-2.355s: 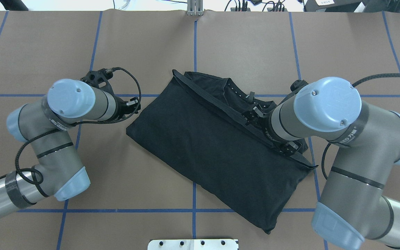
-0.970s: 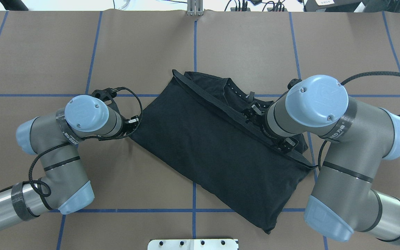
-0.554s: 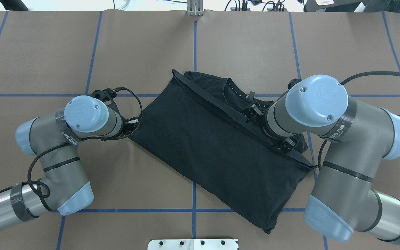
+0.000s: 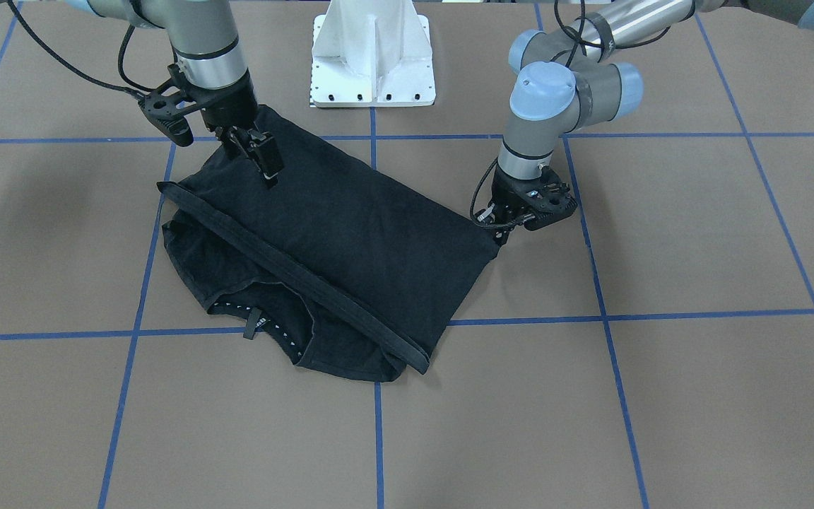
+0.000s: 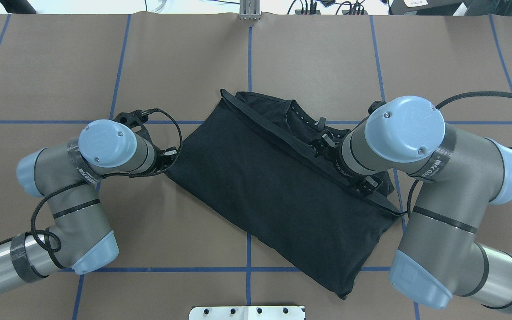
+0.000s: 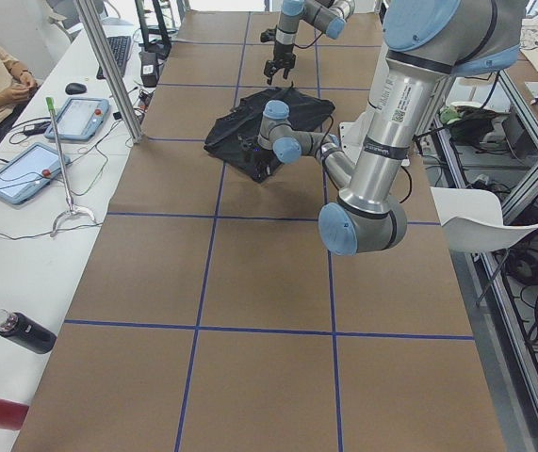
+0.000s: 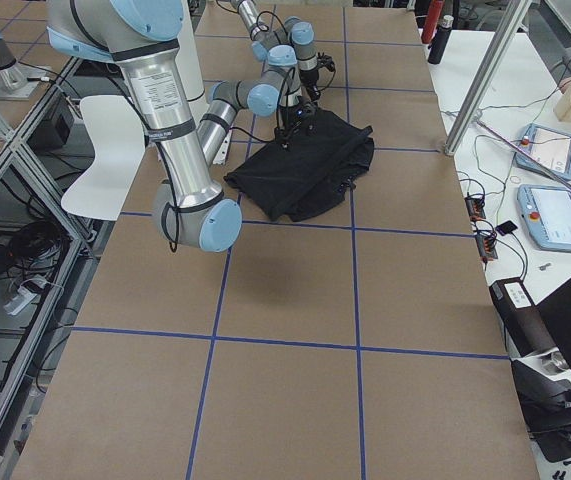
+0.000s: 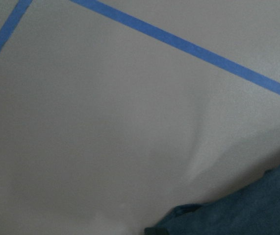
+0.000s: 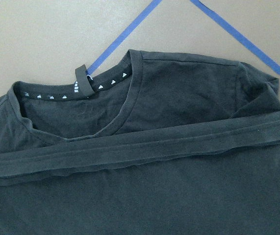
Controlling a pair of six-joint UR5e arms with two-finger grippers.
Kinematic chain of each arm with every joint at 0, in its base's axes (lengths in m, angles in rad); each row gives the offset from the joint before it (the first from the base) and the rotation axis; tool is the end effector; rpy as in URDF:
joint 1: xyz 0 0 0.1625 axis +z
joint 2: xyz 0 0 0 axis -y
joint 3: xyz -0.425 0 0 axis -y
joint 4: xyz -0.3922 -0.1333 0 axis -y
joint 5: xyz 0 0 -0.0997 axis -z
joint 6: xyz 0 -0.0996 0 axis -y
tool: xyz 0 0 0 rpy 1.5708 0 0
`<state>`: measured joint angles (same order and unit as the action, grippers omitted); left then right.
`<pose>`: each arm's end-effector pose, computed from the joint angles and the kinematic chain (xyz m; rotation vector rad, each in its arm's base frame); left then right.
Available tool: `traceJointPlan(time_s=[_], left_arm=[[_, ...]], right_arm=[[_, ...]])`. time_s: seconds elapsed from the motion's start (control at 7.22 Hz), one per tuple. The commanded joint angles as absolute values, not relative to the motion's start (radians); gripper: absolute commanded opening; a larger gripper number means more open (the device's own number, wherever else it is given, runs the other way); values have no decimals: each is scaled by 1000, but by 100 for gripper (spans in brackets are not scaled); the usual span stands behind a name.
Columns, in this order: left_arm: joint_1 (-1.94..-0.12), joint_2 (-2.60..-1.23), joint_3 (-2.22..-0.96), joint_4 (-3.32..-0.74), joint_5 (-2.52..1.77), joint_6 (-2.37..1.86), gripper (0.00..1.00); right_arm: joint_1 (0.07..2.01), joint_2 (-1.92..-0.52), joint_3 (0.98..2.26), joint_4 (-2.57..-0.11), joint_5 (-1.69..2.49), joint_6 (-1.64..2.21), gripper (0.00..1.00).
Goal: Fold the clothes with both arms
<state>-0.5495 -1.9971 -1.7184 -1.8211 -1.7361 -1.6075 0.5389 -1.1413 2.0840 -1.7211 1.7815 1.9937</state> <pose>0.4889 -0.4365 0.3301 0.0584 0.8436 -0.4832 -0.4116 -0.3771 0.2289 -0.1582 -0.8242 0.8234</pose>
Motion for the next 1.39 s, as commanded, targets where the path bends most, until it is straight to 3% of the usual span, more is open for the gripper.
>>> traceJointPlan(time_s=[0.0,0.28,0.42,0.69,0.83,1.11,1.25], left_arm=[[-634,-2005,-1721,-1822,-1733,-1458,0],[-766,-2066,-1624,-1863,-1733,-1315,0],[-791,-2141,-1479,-1967,-1732,-1298,0],[-863,-2378,-1048,-2293,-1736,-1296,0],[-865,-2475,-919,-2342,-1729,-1295,0],[-867,-2590,-766,-2396,-1680,-1283,0],[-867,-2592,-758,-2417,-1680,-1273,0]], right_arm=[[540,-1141,2085,-1721,1781,1996,100],[554,-1141,2082,-1721,1781,1987,100],[560,-1141,2065,-1714,1781,1985,100],[584,-1147,2063,-1617,1786,1999,100],[583,-1146,2060,-1615,1786,1999,100],[578,-1143,2049,-1608,1781,1996,100],[572,-1141,2034,-1606,1779,1993,100]])
